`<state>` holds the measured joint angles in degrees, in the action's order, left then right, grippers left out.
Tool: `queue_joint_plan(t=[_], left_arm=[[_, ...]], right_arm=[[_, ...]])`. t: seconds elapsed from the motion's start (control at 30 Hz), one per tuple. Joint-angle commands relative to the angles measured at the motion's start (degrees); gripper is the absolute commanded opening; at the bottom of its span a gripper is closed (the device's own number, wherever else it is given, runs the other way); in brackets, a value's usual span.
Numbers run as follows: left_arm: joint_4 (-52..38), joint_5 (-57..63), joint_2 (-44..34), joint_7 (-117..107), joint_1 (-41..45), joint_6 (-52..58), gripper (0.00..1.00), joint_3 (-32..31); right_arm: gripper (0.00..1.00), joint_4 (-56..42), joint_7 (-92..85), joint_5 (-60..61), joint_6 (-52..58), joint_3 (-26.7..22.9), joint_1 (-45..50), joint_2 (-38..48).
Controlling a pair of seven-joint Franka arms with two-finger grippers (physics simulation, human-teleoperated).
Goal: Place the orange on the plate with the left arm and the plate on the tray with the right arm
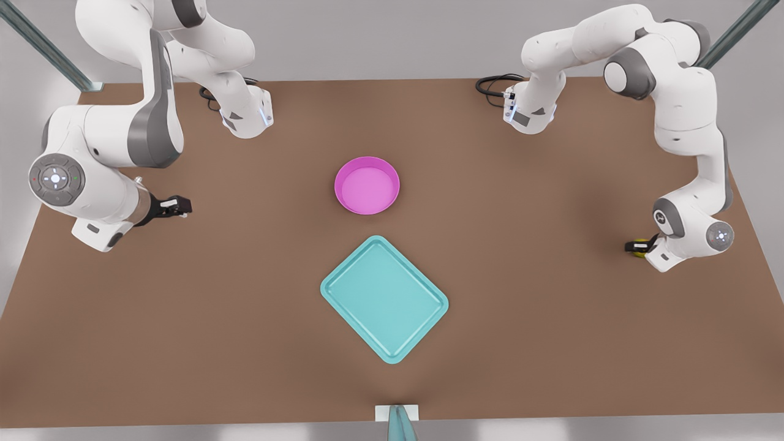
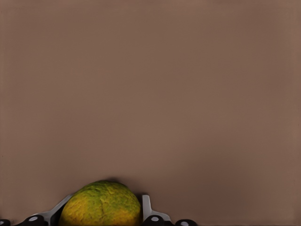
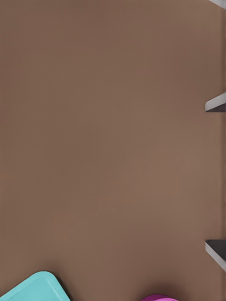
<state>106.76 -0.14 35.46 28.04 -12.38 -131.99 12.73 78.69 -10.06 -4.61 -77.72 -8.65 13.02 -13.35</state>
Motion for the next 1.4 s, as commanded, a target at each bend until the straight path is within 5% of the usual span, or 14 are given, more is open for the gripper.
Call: queue_joint_plan(t=[0.0, 0.13, 0.37, 0.6, 0.7, 0.93, 0.97, 1.0, 1.07, 1.17, 1.3, 1.37], left_arm=[[0.03, -0.65, -2.50, -3.60, 0.52, 5.86, 0.59, -1.30], [-0.06, -1.27, -8.74, -14.32, 8.68, 13.77, 0.59, -5.16], [-7.00, -2.15, -8.57, -49.74, 45.60, 23.18, 0.59, -5.52], [-19.13, -2.15, 0.14, -77.96, 47.45, 30.74, 0.59, -26.61], [-29.24, -2.06, 7.34, -84.82, 52.63, 30.74, 0.60, -27.67], [-32.49, -4.70, 11.65, -87.90, 56.24, 29.95, 0.61, -27.75], [-33.81, -4.70, 13.05, -88.42, 56.85, 29.77, 0.63, -27.75], [-34.25, -4.70, 13.50, -88.95, 57.21, 28.99, 0.97, -27.75], [-34.16, -4.43, 13.32, -88.95, 57.21, 28.81, 1.00, -27.75], [-34.16, -8.11, 3.58, -83.24, 51.85, 39.44, 1.00, -20.64], [-34.34, -10.59, -17.44, -55.04, 47.63, 60.80, 1.00, 9.68], [-37.85, -10.67, -18.14, -42.64, 47.63, 64.75, 1.00, 15.48]], right_arm=[[1.00, -0.02, -0.23, 0.04, 0.03, -0.05, -0.10, -0.01], [1.00, 0.06, -0.40, 0.04, -0.06, -0.05, -0.19, -0.18], [1.00, 0.06, -0.31, 0.13, -0.15, -0.05, -0.19, -0.45], [1.00, 0.06, -0.31, 0.13, -0.41, -0.05, -0.19, -0.80], [1.00, 0.06, -0.31, 0.13, -0.41, -0.05, -0.19, -0.97], [1.00, 0.06, -0.31, 0.13, -0.41, -0.23, -0.28, -1.24], [1.00, 0.06, -0.23, 0.13, -0.15, -0.23, -0.36, -1.24], [1.00, 0.06, -0.14, 0.13, -0.15, -0.23, -0.36, -1.24], [1.00, 0.15, -0.14, 0.13, 0.12, -0.23, -0.28, -1.59], [1.00, 1.03, -0.23, 0.30, 0.20, -0.23, -0.10, -1.94], [1.00, 9.99, -0.49, 17.00, -3.92, -0.05, 3.32, -5.89], [1.00, 14.29, -0.49, 19.81, -13.49, 0.39, 9.03, -9.85]])
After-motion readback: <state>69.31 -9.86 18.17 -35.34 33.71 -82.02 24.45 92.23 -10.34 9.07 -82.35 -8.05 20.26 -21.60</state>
